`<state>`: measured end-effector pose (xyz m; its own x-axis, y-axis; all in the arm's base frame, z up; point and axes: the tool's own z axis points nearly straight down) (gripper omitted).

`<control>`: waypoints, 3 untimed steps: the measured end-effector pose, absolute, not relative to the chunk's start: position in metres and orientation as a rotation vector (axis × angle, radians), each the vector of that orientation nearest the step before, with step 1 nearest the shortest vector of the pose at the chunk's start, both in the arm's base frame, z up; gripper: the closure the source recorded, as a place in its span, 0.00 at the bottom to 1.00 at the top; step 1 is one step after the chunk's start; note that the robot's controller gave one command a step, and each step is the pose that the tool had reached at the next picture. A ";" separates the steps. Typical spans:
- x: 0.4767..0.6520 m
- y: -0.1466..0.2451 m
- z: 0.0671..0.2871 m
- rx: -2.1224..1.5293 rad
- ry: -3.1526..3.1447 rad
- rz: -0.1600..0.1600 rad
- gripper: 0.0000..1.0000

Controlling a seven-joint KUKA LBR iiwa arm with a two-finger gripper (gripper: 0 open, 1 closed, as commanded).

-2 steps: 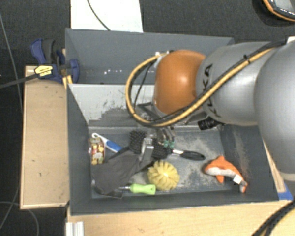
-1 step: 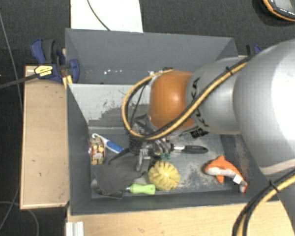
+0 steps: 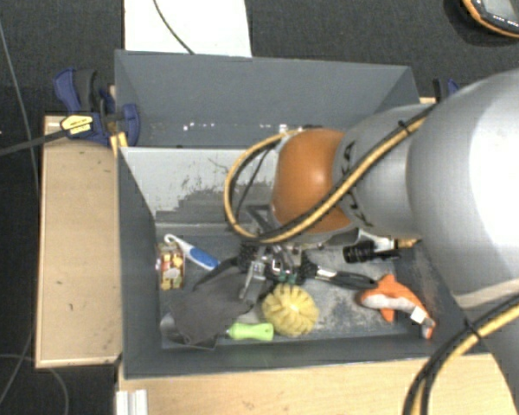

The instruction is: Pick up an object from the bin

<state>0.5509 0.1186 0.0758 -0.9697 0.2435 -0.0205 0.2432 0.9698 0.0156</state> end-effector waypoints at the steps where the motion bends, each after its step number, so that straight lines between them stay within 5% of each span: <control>1: 0.555 0.121 0.078 0.183 3.094 0.023 1.00; 3: 0.554 0.121 0.082 0.184 3.094 0.023 1.00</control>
Offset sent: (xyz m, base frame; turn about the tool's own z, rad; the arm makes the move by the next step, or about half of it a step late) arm 0.0000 0.0000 0.0000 0.0000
